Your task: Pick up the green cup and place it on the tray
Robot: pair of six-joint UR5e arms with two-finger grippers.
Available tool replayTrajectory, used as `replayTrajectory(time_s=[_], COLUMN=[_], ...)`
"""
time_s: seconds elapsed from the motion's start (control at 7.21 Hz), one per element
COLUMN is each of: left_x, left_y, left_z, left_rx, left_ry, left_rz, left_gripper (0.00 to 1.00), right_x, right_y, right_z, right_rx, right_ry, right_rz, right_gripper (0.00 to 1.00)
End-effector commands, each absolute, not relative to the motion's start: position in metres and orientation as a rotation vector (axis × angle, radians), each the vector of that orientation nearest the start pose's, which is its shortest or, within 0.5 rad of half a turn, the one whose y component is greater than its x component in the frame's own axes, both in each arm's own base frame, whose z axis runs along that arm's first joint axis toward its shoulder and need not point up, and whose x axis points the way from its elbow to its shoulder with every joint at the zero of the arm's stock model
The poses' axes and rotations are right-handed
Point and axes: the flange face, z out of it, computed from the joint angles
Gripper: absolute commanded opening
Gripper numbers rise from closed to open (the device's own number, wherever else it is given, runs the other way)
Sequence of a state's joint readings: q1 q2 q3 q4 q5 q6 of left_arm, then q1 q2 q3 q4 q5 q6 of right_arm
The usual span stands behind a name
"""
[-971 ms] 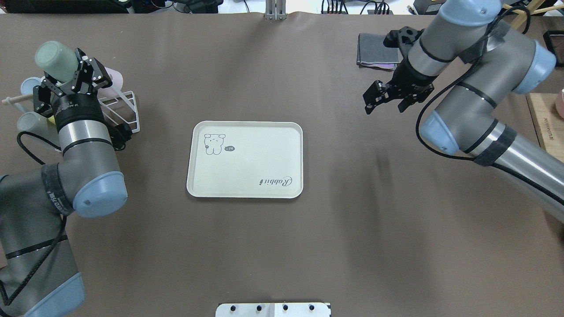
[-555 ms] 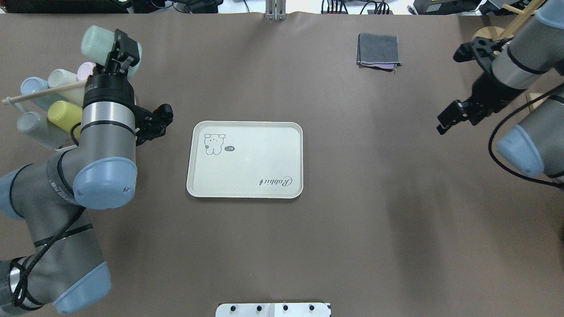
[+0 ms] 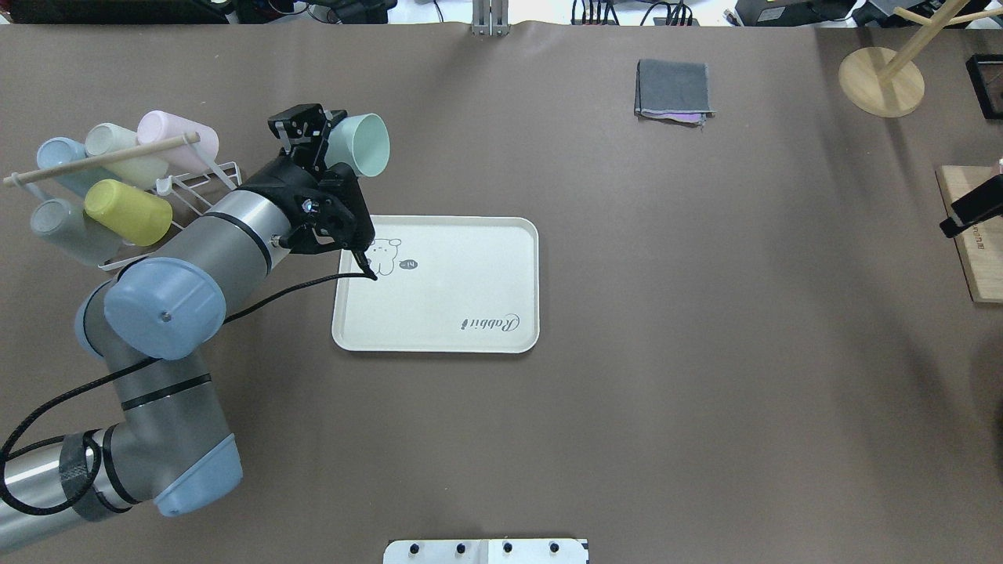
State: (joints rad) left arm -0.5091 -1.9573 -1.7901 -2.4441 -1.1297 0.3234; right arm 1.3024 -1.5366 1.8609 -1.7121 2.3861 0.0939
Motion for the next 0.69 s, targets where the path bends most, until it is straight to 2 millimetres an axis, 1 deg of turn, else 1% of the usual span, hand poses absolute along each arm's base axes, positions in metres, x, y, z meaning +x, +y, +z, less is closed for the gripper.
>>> replayTrajectory(time_s=[0.0, 0.14, 0.28, 0.42, 0.55], left_x=[0.466, 0.486, 0.5, 0.506, 0.519], left_y=[-0.43, -0.43, -0.427, -0.428, -0.43], left_z=[0.28, 0.286, 0.29, 0.299, 0.32], left_rx=[1.524, 1.483, 1.416, 1.388, 1.361], left_ry=[0.848, 1.065, 1.213, 1.271, 1.289], left_rz=[0.57, 0.5, 0.471, 0.462, 0.456], left_gripper=[0.15, 0.12, 0.11, 0.11, 0.11], right_x=[-0.045, -0.029, -0.009, 0.008, 0.021], right_y=[-0.502, -0.506, -0.515, -0.511, -0.507], right_z=[0.567, 0.592, 0.607, 0.618, 0.63], right_rx=[-0.006, -0.04, -0.062, -0.075, -0.085], right_ry=[-0.803, -0.807, -0.813, -0.821, -0.82], right_rz=[-0.251, -0.195, -0.138, -0.095, -0.065], right_gripper=[1.0, 1.0, 1.0, 1.0, 1.0])
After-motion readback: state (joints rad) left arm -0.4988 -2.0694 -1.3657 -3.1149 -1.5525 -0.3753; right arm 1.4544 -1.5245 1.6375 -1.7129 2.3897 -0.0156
